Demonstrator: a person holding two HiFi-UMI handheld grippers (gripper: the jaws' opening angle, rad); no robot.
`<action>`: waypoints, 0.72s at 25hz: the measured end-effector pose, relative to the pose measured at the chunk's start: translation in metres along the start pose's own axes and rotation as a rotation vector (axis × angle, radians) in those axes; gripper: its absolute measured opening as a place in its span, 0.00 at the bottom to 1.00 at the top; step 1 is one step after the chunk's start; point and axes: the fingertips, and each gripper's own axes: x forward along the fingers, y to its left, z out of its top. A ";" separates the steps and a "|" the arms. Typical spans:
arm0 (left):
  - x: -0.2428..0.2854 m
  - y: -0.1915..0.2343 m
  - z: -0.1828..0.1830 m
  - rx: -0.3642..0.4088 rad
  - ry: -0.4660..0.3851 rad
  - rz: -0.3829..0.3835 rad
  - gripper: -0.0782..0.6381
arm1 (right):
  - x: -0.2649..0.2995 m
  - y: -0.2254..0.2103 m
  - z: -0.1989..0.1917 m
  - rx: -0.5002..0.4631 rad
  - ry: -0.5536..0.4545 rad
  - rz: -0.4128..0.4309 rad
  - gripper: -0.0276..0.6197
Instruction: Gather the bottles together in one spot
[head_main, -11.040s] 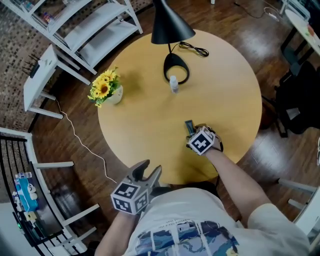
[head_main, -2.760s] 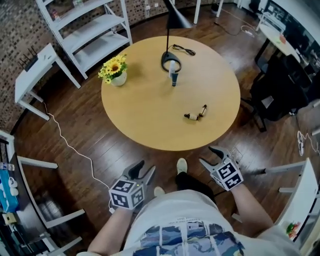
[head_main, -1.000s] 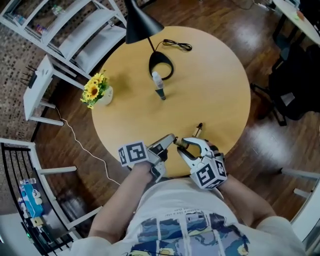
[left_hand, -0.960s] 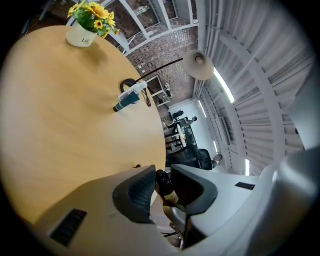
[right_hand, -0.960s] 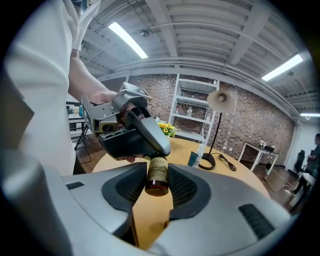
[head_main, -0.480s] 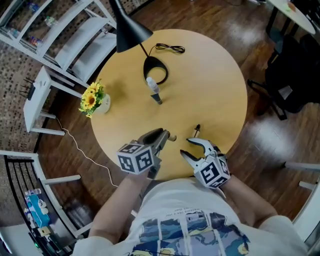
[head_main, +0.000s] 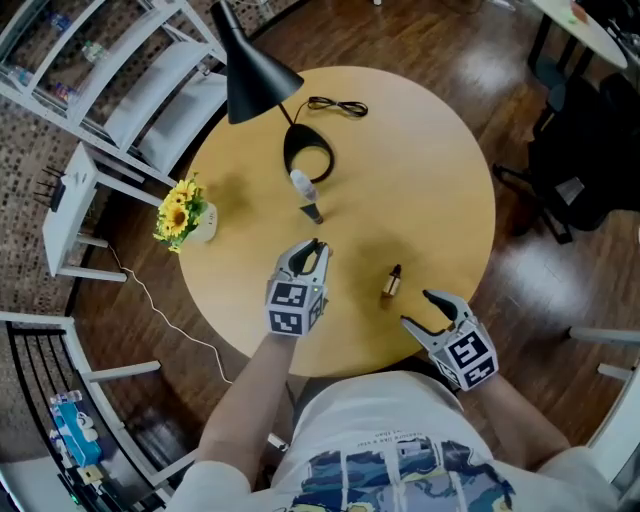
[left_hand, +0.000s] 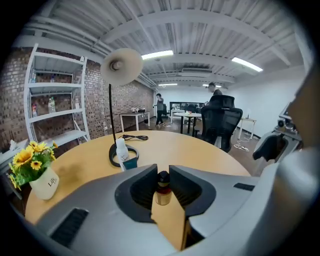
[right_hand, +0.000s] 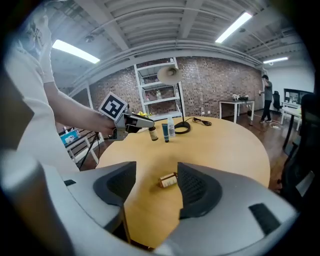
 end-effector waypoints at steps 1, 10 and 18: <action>0.007 0.004 -0.002 0.013 -0.001 0.013 0.21 | -0.003 -0.006 -0.004 0.006 0.011 -0.015 0.48; 0.056 0.042 -0.029 0.011 0.023 0.063 0.21 | -0.026 -0.028 -0.025 0.067 0.101 -0.080 0.52; 0.068 0.047 -0.047 -0.002 0.036 0.041 0.21 | -0.026 -0.034 -0.034 0.083 0.133 -0.074 0.52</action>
